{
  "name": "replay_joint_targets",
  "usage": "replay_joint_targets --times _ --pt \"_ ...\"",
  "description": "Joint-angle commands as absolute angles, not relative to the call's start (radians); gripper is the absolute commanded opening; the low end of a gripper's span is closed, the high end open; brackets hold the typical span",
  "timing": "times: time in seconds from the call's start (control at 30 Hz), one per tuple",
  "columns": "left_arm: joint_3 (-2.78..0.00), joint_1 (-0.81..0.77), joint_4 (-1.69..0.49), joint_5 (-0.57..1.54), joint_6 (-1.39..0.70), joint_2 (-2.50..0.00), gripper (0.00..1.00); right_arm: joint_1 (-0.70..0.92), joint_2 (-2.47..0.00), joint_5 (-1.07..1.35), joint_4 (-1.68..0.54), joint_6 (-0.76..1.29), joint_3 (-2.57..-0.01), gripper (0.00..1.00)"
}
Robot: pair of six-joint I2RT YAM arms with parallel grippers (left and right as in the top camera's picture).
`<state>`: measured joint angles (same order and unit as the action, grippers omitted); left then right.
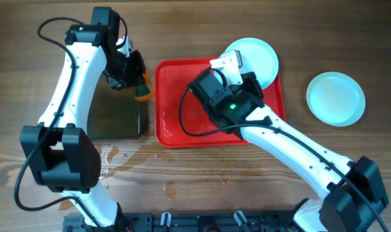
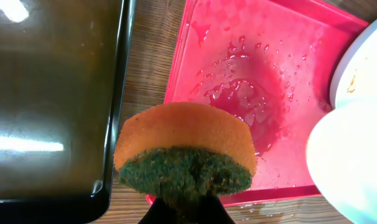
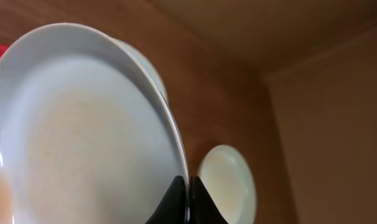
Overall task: Clean dirty plates on tray and stack at the side
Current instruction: 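Place the plate onto the first plate at the right side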
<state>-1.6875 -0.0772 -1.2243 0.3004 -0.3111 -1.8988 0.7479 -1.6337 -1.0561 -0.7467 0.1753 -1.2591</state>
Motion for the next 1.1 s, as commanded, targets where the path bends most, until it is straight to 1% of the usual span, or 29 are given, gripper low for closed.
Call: replay_joint_targets --times 0.0,0.13,0.2,0.47,0.6,0.7,0.73,0.8,0.87,0.97,1.07 --pt "-1.702 -0.076 -1.224 0.294 -0.291 -1.885 0.04 0.776 -1.639 -1.211 -0.7 0.047 -1.256 0.04" --pt "-1.702 -0.075 -1.224 0.294 -0.291 -1.885 0.04 0.822 -1.639 -1.262 -0.603 -0.08 -1.256 0.04" --pt "-1.702 -0.075 -1.224 0.294 -0.291 -1.885 0.04 0.844 -1.639 -1.262 -0.564 -0.104 -1.256 0.04" --pt "-1.702 -0.075 -1.224 0.294 -0.291 -1.885 0.04 0.86 -1.639 -1.314 -0.539 -0.106 -1.256 0.04" --pt "-1.702 -0.075 -1.224 0.294 -0.291 -1.885 0.04 0.86 -1.639 -1.29 -0.536 -0.103 -1.256 0.04" --pt "-1.702 -0.075 -1.224 0.294 -0.291 -1.885 0.04 0.859 -1.639 -1.055 -0.551 -0.096 -1.256 0.04" --pt "-1.702 -0.075 -1.224 0.294 -0.291 -1.885 0.04 0.851 -1.639 -0.894 -0.563 -0.018 -1.256 0.04" --pt "-1.702 -0.075 -1.225 0.294 -0.291 -1.885 0.04 0.814 -1.638 -0.654 -0.606 0.127 -1.256 0.04" --pt "-1.702 -0.075 -1.227 0.294 -0.291 -1.885 0.04 0.764 -1.634 -0.488 -0.656 0.215 -1.256 0.04" --pt "-1.702 -0.075 -1.224 0.294 -0.291 -1.885 0.04 0.654 -1.608 -0.222 -0.701 0.236 -1.256 0.04" --pt "-1.702 -0.075 -1.225 0.294 -0.291 -1.885 0.04 0.527 -1.565 0.004 -0.699 0.234 -1.256 0.04"
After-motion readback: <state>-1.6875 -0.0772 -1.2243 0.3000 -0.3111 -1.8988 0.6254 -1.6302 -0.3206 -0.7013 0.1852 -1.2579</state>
